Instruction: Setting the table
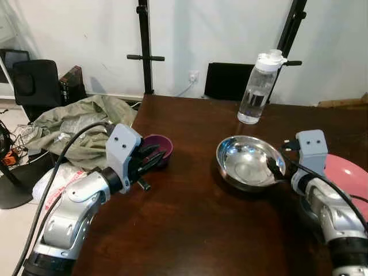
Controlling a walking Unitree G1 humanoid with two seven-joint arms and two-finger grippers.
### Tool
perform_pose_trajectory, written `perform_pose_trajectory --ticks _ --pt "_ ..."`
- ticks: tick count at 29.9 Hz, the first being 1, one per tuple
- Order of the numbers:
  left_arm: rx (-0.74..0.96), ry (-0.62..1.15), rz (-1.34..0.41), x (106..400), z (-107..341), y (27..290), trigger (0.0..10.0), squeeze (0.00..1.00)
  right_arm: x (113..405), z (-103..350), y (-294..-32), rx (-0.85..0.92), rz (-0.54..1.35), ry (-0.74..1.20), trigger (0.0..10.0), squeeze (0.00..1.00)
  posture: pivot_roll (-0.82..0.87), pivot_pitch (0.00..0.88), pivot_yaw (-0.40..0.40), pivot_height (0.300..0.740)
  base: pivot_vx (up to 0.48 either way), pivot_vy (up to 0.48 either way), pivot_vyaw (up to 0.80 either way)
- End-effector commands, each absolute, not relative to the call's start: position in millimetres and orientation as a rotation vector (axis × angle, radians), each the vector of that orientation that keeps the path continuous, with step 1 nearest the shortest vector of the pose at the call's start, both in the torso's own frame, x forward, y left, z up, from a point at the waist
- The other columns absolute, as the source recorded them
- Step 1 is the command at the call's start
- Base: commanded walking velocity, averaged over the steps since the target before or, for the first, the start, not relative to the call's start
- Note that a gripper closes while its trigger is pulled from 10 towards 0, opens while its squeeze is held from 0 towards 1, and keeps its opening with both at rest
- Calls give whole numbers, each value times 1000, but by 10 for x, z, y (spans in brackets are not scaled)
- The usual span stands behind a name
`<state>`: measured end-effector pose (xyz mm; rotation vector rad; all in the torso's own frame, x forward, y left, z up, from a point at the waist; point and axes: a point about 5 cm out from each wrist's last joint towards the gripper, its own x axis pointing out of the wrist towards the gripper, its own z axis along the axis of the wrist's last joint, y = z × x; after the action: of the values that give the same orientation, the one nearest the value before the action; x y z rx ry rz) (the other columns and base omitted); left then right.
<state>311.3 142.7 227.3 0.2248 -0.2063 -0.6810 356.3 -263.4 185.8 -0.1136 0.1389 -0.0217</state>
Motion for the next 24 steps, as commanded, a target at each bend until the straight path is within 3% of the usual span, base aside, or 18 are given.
perform_pose_trajectory --ticks 1,10,11,12,13,16,17,24 --pt "231 -195 -677 3082 2255 1450 10000 0 3562 1767 -2696 -96 -30 194 10000 0 92 141 59 740 0 0 0" --pt "228 -191 -673 3064 2254 1448 10000 0 3611 1564 -2636 -56 12 293 10000 0 98 146 55 740 0 0 0" --pt "227 -191 -670 3062 2256 1450 10000 0 3621 1527 -2602 -22 28 306 8000 0 99 146 54 740 0 0 0" --pt "227 -191 -669 3061 2256 1451 10000 0 3626 1516 -2591 -9 33 311 8000 0 99 146 54 740 0 0 0" --pt "227 -191 -667 3061 2256 1451 10000 0 3630 1504 -2581 6 36 315 5098 0 99 146 54 740 0 0 0" --pt "226 -191 -666 3059 2255 1451 10000 0 3636 1495 -2578 14 37 319 5098 0 98 146 53 740 0 0 0" --pt "225 -190 -662 3060 2252 1449 10000 0 3644 1478 -2570 36 37 319 0 0 98 146 53 740 0 0 0" --pt "221 -190 -660 3061 2247 1440 10000 0 3653 1506 -2554 72 42 286 0 0 97 146 52 740 0 0 0"
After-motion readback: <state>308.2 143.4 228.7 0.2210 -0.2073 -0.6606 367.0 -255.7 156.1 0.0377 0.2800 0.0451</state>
